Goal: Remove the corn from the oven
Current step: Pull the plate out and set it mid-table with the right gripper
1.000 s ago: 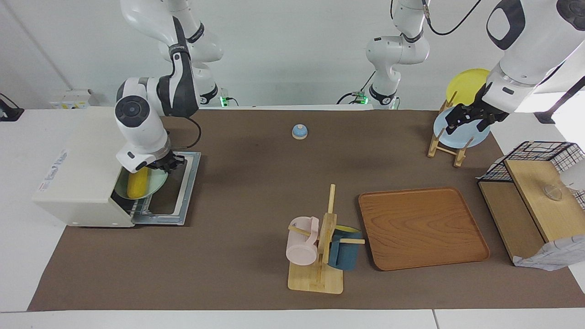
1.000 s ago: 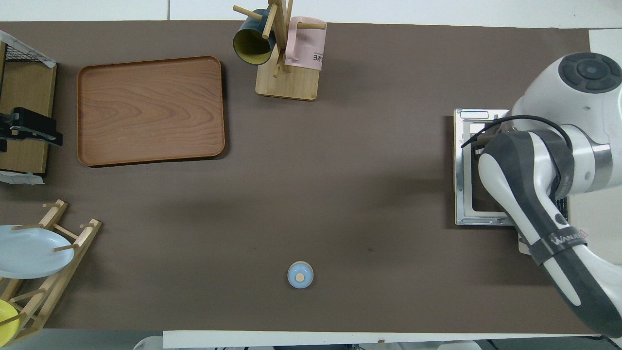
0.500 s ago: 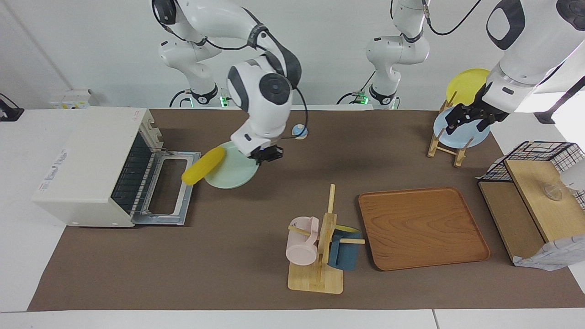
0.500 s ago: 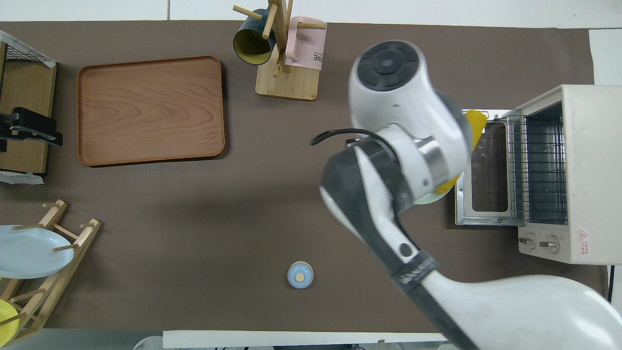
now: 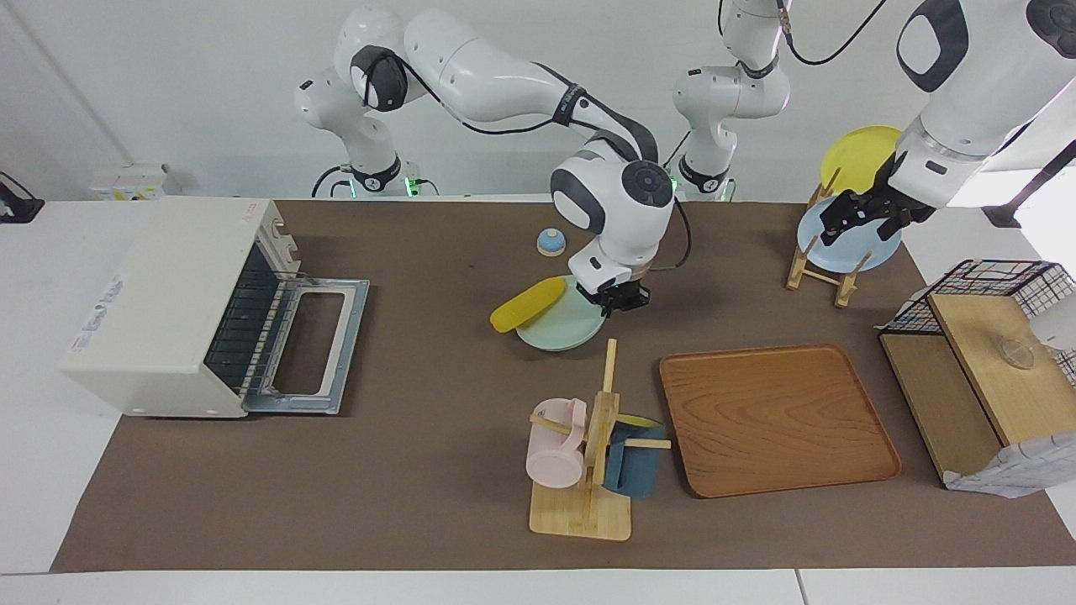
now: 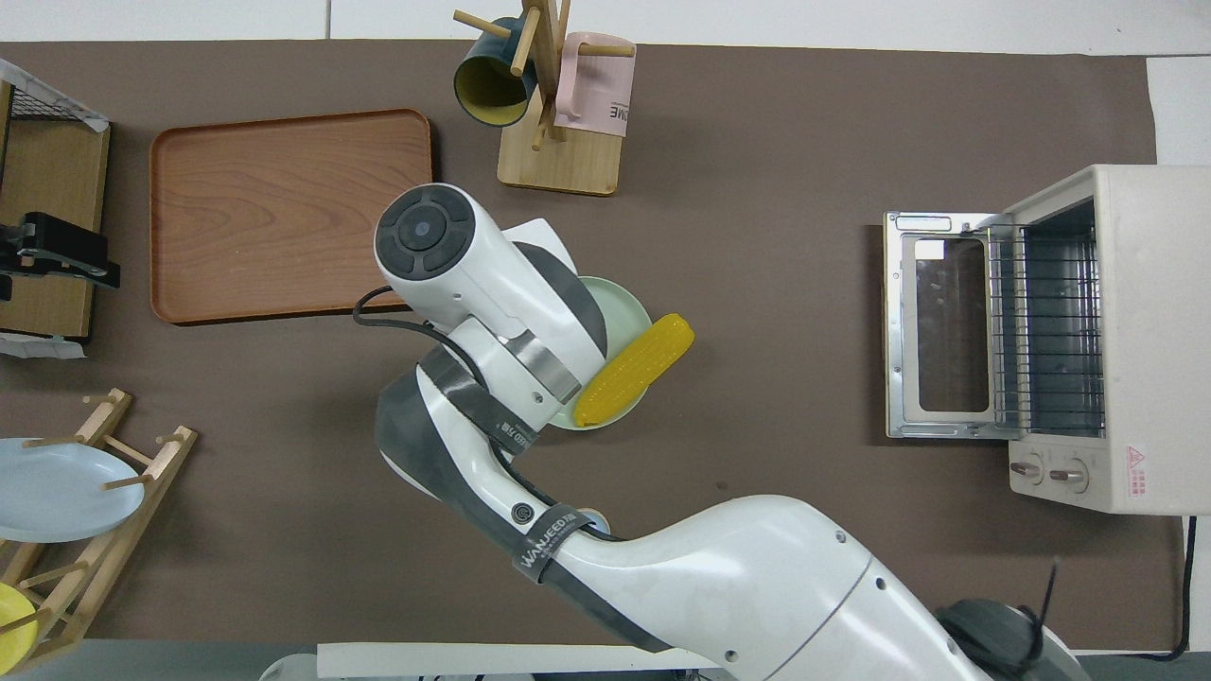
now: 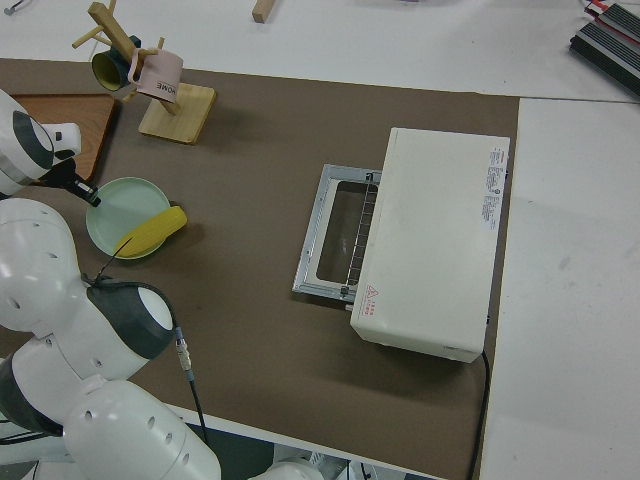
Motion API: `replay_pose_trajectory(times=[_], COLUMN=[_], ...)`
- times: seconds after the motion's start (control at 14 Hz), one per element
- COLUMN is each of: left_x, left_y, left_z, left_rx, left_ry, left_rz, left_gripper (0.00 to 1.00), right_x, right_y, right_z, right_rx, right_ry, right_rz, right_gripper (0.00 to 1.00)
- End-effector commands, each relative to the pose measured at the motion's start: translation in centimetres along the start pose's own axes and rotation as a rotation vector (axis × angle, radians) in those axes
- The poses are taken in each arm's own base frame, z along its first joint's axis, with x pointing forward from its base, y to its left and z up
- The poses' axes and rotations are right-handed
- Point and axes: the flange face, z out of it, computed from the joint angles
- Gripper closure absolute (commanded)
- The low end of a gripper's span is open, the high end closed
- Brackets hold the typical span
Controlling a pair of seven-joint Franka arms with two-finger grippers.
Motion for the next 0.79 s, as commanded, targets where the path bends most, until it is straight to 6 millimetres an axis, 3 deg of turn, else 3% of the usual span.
replay_pose_trajectory(times=[0.0, 0.07, 0.14, 0.29, 0.43, 0.5, 0.57, 0.64, 0.71], left_x=[-0.4, -0.3, -0.4, -0.8, -1.9, -2.6, -4.3, -6.1, -7.1], left_y=[-0.9, -0.9, -1.0, -0.8, 0.0, 1.2, 3.6, 7.0, 9.8], left_z=[-0.2, -0.2, -0.1, 0.4, 2.5, 4.2, 6.3, 8.7, 10.8], left_rx=[-0.005, -0.004, -0.003, -0.003, -0.005, -0.008, -0.011, -0.008, -0.003], left_ry=[-0.01, -0.007, -0.01, -0.018, -0.026, 0.01, 0.044, 0.048, 0.041], left_rz=[-0.021, -0.021, -0.021, -0.018, -0.026, -0.033, -0.009, 0.061, 0.106], left_gripper=[0.0, 0.0, 0.0, 0.0, 0.0, 0.0, 0.0, 0.0, 0.0], right_x=[1.1, 1.4, 1.5, 3.4, 8.4, 10.0, 11.5, 12.7, 13.4], right_y=[-0.4, -0.4, -0.7, 1.7, 9.3, 13.5, 18.4, 22.5, 26.2], right_z=[-0.1, -0.4, -1.5, -6.5, -10.4, -10.7, -10.3, -9.0, -7.1], right_rx=[0.063, 0.078, 0.11, 0.113, 0.041, -0.011, -0.042, -0.051, -0.053], right_ry=[-0.064, -0.059, -0.027, 0.055, 0.037, -0.001, -0.032, -0.048, -0.057], right_rz=[0.083, 0.084, 0.068, 0.016, -0.08, -0.125, -0.157, -0.184, -0.223], right_gripper=[0.52, 0.14, 0.01, 0.01, 0.01, 0.01, 0.05, 0.16, 0.42])
